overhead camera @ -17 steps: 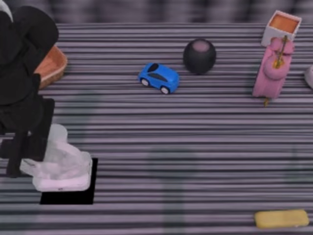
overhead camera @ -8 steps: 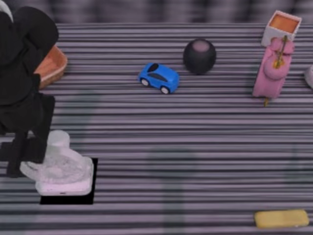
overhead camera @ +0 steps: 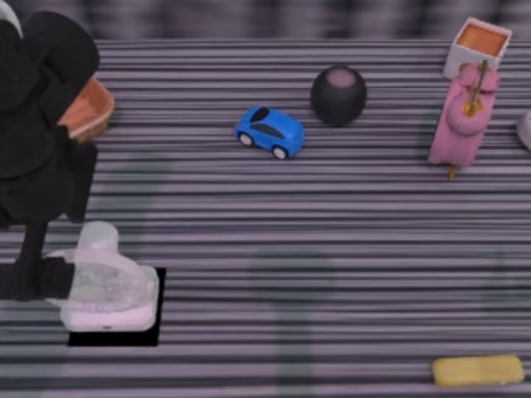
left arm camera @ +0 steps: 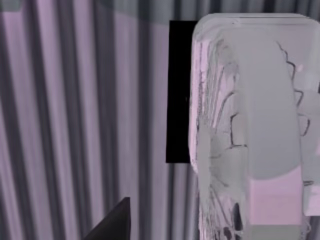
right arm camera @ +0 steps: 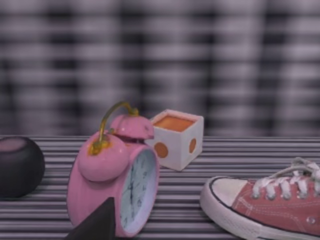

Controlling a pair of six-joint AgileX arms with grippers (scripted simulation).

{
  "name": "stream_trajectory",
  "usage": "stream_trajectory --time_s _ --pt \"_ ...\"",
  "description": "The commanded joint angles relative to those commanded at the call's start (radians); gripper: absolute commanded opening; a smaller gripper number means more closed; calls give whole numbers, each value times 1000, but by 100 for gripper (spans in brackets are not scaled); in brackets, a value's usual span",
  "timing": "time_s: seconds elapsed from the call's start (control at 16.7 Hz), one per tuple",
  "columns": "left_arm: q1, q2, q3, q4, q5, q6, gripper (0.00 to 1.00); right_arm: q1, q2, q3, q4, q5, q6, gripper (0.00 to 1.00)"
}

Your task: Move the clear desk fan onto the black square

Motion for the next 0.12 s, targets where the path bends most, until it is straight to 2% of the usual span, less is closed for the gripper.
stream_trajectory --time_s 0.12 --pt "0 0 0 0 0 0 100 0 0 0 0 0 0 100"
